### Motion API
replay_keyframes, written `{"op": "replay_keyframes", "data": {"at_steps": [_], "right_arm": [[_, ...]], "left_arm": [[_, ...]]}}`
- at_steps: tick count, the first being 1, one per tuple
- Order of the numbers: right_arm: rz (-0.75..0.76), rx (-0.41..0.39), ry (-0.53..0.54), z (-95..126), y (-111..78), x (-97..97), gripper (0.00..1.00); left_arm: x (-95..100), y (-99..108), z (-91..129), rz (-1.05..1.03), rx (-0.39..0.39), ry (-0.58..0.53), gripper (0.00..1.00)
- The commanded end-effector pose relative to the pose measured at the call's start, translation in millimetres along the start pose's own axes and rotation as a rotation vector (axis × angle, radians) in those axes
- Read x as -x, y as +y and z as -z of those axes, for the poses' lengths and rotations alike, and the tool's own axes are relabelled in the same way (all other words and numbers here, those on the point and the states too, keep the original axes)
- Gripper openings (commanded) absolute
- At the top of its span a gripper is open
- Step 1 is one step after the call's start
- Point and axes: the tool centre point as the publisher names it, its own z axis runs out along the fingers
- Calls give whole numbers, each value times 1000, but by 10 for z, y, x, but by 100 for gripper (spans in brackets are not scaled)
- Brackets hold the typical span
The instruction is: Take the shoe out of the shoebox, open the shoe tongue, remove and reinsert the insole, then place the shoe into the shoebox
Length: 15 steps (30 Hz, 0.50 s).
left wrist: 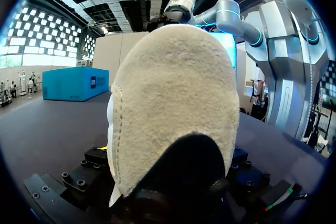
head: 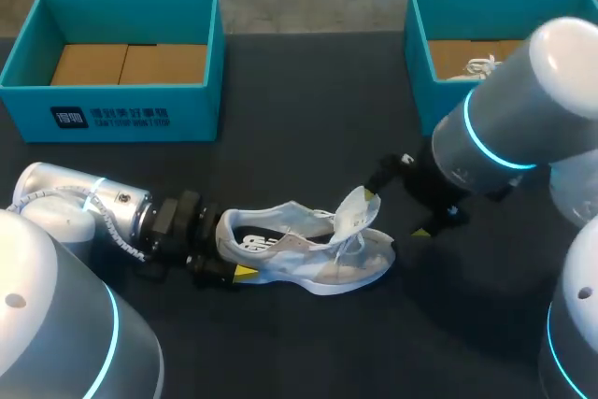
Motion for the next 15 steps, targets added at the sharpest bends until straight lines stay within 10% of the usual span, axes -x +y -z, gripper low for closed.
{"op": "replay_keyframes", "data": {"at_steps": [1,3,12,15], "right_arm": [[46,12,-91,303,8,-110,93],[76,11,-118,365,20,-160,87],[246,-15,-188,548,73,-387,0],[274,-21,-190,590,71,-410,0]], "left_arm": [[5,19,8,0,-1,2,0],[5,19,8,0,-1,2,0],[5,19,8,0,-1,2,0],[5,19,8,0,-1,2,0]]}}
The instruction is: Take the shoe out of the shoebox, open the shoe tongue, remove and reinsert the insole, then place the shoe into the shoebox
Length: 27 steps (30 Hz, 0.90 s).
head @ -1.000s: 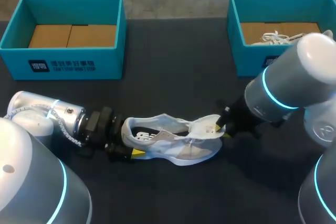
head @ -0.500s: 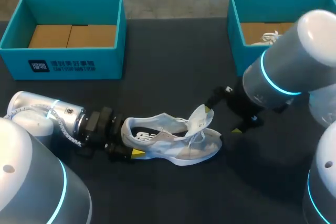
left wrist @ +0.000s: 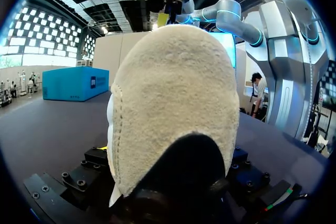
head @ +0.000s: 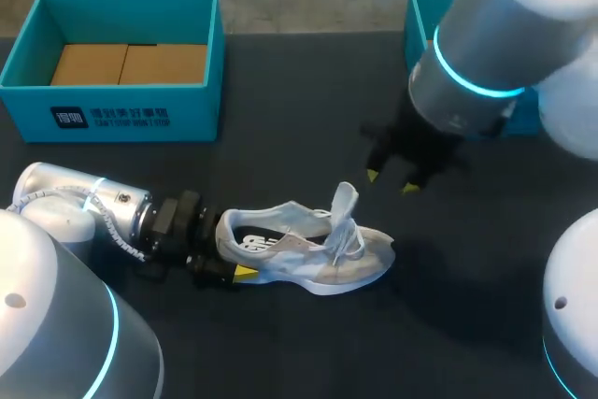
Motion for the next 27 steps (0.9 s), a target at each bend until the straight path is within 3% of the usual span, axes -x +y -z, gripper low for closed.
{"op": "replay_keyframes", "data": {"at_steps": [1,5,10,18,27], "right_arm": [[32,-13,-81,57,35,-81,0],[144,-27,-133,57,21,-219,0],[417,-74,-181,-10,3,-455,0],[821,-129,-36,-73,-24,-625,0],[1087,-146,45,-29,-67,-701,0]], "left_arm": [[5,19,8,0,-1,2,0],[5,19,8,0,-1,2,0],[5,19,8,0,-1,2,0],[5,19,8,0,-1,2,0],[5,19,8,0,-1,2,0]]}}
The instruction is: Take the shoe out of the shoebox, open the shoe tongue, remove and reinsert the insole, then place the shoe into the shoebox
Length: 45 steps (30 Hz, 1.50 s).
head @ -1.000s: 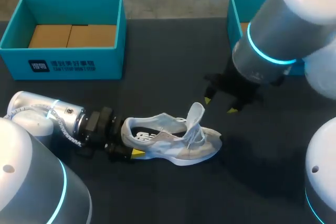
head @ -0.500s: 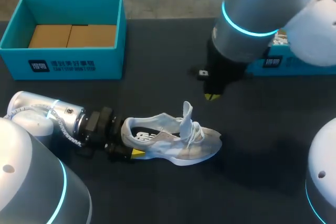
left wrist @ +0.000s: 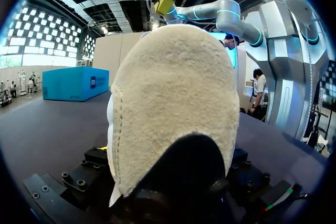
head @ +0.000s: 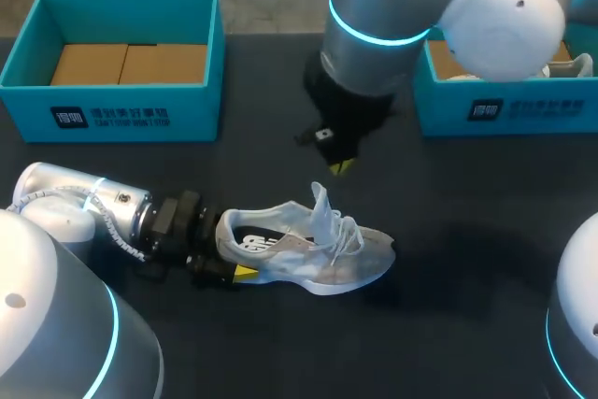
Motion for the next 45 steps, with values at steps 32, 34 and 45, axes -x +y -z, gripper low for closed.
{"op": "replay_keyframes", "data": {"at_steps": [32,34,45], "right_arm": [[571,-126,-169,-88,247,-720,0],[601,-118,-172,-143,239,-757,0],[728,-129,-106,-617,272,-897,0]], "left_arm": [[6,20,8,0,-1,1,0],[6,20,8,0,-1,1,0],[6,20,8,0,-1,1,0]]}}
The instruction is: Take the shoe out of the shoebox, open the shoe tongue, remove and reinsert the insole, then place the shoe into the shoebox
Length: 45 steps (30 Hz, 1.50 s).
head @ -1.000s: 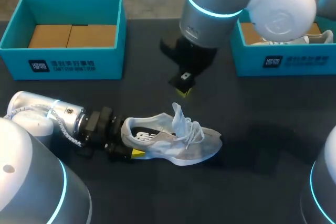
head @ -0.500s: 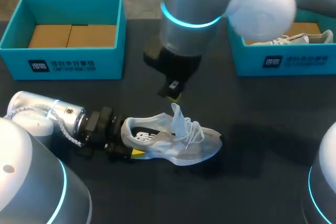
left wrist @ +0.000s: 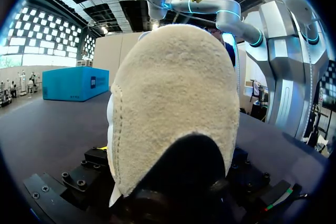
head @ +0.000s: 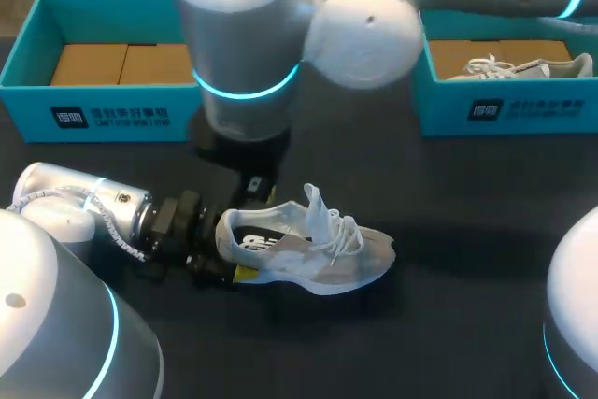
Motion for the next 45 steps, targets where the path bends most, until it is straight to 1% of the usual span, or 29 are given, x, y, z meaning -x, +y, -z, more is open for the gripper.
{"op": "replay_keyframes", "data": {"at_steps": [1,4,16,18,19,20,22,30,39,43,45], "right_arm": [[17,-37,30,-244,121,12,0],[33,-5,34,-376,86,19,0],[33,-5,34,-376,86,19,0],[57,-23,18,-518,159,11,0],[58,-22,26,-588,153,25,0],[67,0,28,-643,134,35,0],[65,11,32,-724,100,55,0],[107,24,24,-930,86,70,0],[121,4,26,-1163,77,92,0],[143,12,9,-1254,66,130,0],[144,1,28,-1342,71,180,0]], "left_arm": [[6,20,8,0,0,1,0],[6,20,8,0,0,1,0],[6,20,8,0,0,1,0],[6,20,8,0,0,1,0],[6,20,8,0,0,1,0],[6,20,8,0,0,1,0],[6,20,8,0,0,1,0],[6,20,8,0,0,1,0],[6,20,8,0,0,1,0],[6,20,8,0,0,1,0],[6,20,8,0,0,1,0]]}}
